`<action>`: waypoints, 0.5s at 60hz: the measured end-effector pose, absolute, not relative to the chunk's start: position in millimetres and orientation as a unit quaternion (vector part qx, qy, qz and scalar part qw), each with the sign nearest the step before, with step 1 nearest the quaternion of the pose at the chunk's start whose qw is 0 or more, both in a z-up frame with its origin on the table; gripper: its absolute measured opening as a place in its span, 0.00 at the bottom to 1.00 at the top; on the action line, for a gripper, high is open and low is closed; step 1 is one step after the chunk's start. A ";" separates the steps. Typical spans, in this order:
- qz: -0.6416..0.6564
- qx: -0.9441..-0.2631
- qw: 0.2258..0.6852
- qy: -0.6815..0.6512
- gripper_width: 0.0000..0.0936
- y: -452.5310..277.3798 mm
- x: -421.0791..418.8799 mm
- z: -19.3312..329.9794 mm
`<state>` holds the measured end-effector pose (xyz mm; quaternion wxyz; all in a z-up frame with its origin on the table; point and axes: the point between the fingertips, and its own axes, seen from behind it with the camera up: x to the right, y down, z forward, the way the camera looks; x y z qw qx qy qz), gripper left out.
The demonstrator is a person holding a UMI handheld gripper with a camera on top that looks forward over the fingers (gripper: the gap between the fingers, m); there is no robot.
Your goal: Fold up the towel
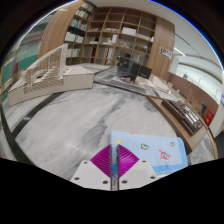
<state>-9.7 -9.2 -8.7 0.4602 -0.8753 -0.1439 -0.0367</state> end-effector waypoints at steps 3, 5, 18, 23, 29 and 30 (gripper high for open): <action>-0.040 -0.869 0.472 -0.140 0.04 -6.3 -8.0 -11.1; -0.046 -0.866 0.476 -0.146 0.03 -6.0 -8.4 -11.2; -0.023 -0.857 0.496 -0.136 0.01 -2.0 -7.2 12.8; -0.005 -0.843 0.528 -0.103 0.01 8.4 11.3 52.3; 0.003 -0.832 0.551 -0.054 0.01 16.1 56.7 91.3; 0.001 -0.831 0.554 -0.048 0.01 18.1 67.8 94.7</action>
